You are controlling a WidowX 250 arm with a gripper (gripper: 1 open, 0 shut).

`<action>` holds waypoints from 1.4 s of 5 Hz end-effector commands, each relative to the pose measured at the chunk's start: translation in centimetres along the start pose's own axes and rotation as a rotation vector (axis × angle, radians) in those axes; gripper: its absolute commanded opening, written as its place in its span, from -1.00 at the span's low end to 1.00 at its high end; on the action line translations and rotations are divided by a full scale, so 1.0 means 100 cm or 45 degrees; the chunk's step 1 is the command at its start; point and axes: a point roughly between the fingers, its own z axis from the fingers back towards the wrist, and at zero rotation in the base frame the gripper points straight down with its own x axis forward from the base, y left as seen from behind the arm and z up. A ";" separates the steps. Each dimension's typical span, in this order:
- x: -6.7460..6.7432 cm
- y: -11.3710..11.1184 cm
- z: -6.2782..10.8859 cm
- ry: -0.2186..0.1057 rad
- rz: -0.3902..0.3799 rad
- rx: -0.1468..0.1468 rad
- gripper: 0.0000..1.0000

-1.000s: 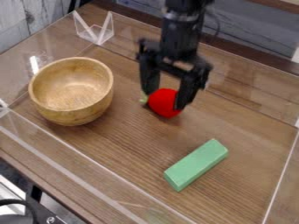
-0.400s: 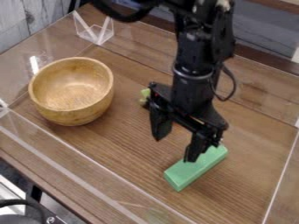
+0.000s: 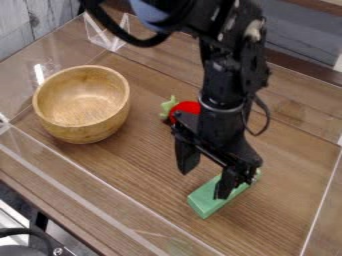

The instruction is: Put the green block in the brown bowl

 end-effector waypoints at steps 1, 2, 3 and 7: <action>0.005 -0.002 -0.004 -0.046 -0.012 0.001 1.00; 0.006 -0.003 -0.011 -0.060 -0.023 -0.002 1.00; 0.009 -0.004 -0.016 -0.075 -0.035 -0.014 1.00; 0.013 -0.003 -0.020 -0.084 -0.015 -0.016 1.00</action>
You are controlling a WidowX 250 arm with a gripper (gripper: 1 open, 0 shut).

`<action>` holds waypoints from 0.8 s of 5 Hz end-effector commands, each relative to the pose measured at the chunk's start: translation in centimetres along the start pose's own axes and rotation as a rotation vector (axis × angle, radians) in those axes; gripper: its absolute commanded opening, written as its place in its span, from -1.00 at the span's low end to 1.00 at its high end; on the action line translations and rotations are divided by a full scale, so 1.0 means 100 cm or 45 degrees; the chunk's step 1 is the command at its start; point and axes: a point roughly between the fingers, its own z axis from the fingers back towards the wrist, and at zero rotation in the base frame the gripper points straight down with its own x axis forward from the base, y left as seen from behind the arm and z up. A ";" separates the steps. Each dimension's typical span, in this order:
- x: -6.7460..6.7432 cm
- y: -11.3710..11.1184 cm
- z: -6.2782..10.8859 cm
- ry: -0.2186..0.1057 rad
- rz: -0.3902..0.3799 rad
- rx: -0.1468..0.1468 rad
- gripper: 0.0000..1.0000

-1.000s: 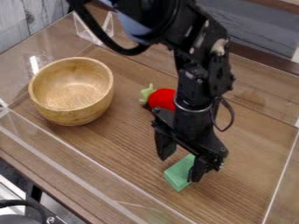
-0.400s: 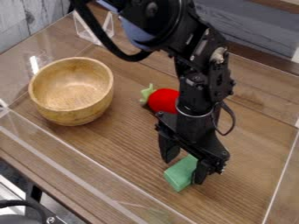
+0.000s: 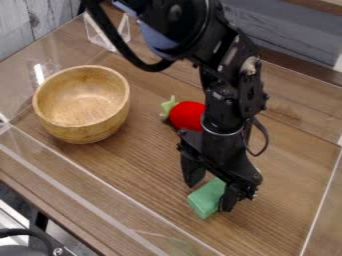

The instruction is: Put the green block in the brown bowl

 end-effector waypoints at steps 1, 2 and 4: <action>0.006 0.000 0.005 -0.033 0.000 0.003 1.00; 0.007 0.000 0.005 -0.035 0.004 0.006 1.00; 0.009 -0.001 0.006 -0.042 0.008 0.011 1.00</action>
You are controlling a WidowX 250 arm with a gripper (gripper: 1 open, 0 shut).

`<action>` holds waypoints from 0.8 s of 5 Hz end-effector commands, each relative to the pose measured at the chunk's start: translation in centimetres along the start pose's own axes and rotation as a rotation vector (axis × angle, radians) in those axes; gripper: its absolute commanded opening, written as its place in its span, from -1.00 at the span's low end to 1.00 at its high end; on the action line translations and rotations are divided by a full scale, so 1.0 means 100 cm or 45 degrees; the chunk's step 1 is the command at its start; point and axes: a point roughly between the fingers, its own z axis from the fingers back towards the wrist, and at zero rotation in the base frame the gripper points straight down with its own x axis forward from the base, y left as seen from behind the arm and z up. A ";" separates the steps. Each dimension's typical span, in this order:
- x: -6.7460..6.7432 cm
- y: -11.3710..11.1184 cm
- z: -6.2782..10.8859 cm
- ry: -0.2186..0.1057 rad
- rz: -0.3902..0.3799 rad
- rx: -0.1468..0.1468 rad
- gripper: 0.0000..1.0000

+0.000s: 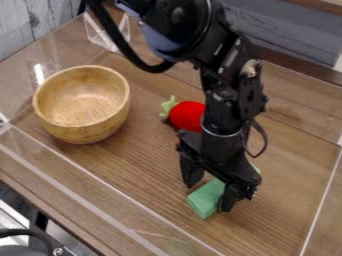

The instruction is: Put the green block in the brown bowl

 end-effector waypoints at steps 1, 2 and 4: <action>0.009 -0.003 0.008 -0.050 -0.012 -0.001 1.00; 0.010 -0.003 0.008 -0.053 -0.010 0.000 1.00; 0.008 0.000 0.015 -0.054 0.009 -0.006 -1.00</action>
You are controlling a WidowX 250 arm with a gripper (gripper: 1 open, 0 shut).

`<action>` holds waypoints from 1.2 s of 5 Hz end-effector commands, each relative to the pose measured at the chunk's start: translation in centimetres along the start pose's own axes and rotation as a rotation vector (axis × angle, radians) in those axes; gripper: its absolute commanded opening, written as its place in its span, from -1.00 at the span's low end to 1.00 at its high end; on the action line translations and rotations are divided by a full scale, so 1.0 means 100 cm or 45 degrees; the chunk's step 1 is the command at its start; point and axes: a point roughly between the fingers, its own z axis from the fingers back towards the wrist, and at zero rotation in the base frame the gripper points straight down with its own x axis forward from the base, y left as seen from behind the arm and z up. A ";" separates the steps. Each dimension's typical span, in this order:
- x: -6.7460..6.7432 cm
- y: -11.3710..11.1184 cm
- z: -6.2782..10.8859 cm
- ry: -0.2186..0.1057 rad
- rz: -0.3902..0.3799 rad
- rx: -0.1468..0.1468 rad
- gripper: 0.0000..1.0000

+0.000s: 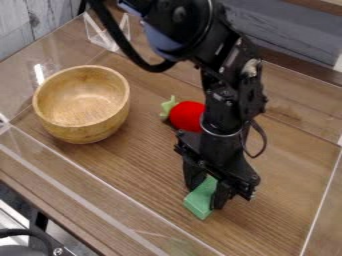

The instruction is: Put the green block in the brown bowl

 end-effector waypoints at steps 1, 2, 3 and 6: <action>0.009 0.003 0.032 -0.098 0.027 -0.017 -1.00; 0.006 0.019 0.063 -0.141 0.084 -0.008 -1.00; 0.003 0.047 0.086 -0.163 0.157 0.016 -1.00; 0.001 0.084 0.099 -0.179 0.319 0.044 -1.00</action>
